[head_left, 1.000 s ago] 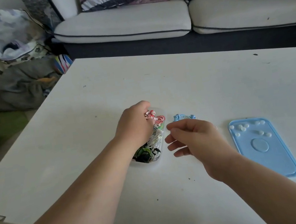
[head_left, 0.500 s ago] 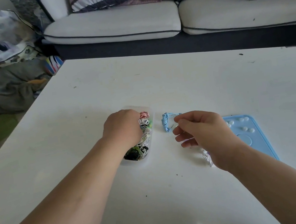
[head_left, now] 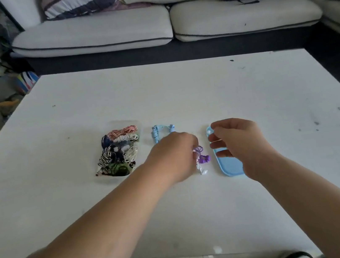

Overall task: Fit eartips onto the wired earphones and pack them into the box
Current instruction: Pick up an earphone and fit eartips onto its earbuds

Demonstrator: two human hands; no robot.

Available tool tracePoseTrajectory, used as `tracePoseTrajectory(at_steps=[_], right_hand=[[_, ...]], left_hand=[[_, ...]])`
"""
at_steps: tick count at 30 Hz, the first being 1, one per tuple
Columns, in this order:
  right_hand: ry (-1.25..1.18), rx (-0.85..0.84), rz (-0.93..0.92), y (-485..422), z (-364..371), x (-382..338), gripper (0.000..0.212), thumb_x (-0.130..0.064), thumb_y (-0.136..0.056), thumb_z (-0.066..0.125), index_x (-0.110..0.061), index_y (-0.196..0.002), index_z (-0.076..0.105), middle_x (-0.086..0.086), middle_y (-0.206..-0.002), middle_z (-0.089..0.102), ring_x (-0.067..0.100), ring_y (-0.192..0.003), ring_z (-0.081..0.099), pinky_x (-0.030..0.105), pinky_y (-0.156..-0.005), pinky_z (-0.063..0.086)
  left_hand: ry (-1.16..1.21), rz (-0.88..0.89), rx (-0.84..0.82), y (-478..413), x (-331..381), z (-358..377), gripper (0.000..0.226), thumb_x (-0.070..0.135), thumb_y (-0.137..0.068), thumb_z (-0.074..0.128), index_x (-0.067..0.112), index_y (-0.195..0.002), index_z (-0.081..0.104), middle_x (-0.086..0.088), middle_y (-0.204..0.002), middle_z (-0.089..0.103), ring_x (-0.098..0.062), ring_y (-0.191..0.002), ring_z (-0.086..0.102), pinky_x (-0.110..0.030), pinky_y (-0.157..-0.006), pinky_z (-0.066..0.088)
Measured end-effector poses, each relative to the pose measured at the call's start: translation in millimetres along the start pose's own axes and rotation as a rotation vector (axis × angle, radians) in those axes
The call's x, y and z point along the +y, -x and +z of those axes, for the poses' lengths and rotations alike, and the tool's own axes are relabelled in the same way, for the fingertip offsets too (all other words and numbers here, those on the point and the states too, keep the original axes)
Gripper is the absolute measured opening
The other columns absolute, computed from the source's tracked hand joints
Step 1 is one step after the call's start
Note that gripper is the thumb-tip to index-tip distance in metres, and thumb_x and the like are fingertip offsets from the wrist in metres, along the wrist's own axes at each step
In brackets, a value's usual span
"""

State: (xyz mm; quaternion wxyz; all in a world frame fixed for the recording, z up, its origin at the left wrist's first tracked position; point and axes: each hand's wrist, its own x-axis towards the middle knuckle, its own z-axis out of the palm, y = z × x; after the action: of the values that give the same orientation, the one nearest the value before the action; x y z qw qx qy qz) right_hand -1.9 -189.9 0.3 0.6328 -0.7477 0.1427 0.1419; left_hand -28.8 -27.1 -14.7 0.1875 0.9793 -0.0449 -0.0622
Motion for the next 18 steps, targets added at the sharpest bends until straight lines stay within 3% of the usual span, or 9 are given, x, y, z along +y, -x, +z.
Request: tracePoseTrajectory(at_steps=[3, 6, 9, 13, 16, 18], right_hand=[[0.057, -0.052, 0.027, 12, -21, 2, 0.013, -0.016, -0.097, 0.061, -0.015, -0.095, 0.074, 0.009, -0.091, 0.078, 0.017, -0.072, 0.071, 0.037, -0.074, 0.062], [0.161, -0.161, 0.073, 16, -34, 10, 0.015, -0.018, -0.097, 0.060, -0.015, -0.096, 0.074, 0.011, -0.092, 0.078, 0.016, -0.070, 0.070, 0.035, -0.072, 0.061], [0.458, -0.345, 0.066, 10, -40, 17, 0.015, -0.029, -0.094, 0.064, -0.023, -0.107, 0.069, 0.007, -0.094, 0.078, 0.017, -0.075, 0.073, 0.032, -0.070, 0.058], [0.862, -0.560, 0.000, 0, -39, 9, 0.034, -0.051, -0.091, 0.065, -0.032, -0.119, 0.065, -0.007, -0.095, 0.071, 0.012, -0.080, 0.068, 0.029, -0.078, 0.056], [0.925, -0.613, -0.054, -1, -33, -3, 0.039, -0.055, -0.091, 0.064, -0.035, -0.125, 0.064, -0.014, -0.100, 0.066, 0.012, -0.094, 0.068, 0.035, -0.089, 0.058], [0.859, -0.618, -0.070, 2, -32, -11, 0.036, -0.052, -0.093, 0.064, -0.034, -0.124, 0.065, -0.013, -0.100, 0.067, 0.016, -0.095, 0.069, 0.032, -0.086, 0.056]], left_hand=[[0.061, -0.165, 0.009, -16, 3, 20, 0.017, 0.034, -0.097, 0.055, 0.017, -0.099, 0.055, 0.002, -0.089, 0.061, -0.027, -0.091, 0.058, -0.034, -0.074, 0.047], [0.113, -0.289, -0.010, -30, 5, 36, 0.026, 0.037, -0.088, 0.061, 0.020, -0.093, 0.042, 0.000, -0.092, 0.060, -0.027, -0.088, 0.055, -0.034, -0.070, 0.040], [0.220, -0.372, -0.006, -34, 1, 43, 0.024, 0.032, -0.080, 0.066, 0.021, -0.095, 0.052, 0.000, -0.096, 0.066, -0.022, -0.089, 0.063, -0.033, -0.072, 0.048], [0.419, -0.443, 0.001, -33, -3, 30, 0.019, 0.026, -0.077, 0.066, 0.031, -0.094, 0.060, 0.008, -0.097, 0.068, -0.012, -0.090, 0.066, -0.030, -0.082, 0.055], [0.608, -0.447, 0.055, -29, 3, 0, 0.014, 0.029, -0.080, 0.067, 0.025, -0.094, 0.069, 0.005, -0.083, 0.074, -0.012, -0.069, 0.070, -0.029, -0.068, 0.056], [0.730, -0.457, 0.094, -25, 13, -22, 0.016, 0.019, -0.087, 0.060, 0.011, -0.091, 0.073, -0.001, -0.071, 0.070, -0.012, -0.049, 0.058, -0.025, -0.056, 0.047]])
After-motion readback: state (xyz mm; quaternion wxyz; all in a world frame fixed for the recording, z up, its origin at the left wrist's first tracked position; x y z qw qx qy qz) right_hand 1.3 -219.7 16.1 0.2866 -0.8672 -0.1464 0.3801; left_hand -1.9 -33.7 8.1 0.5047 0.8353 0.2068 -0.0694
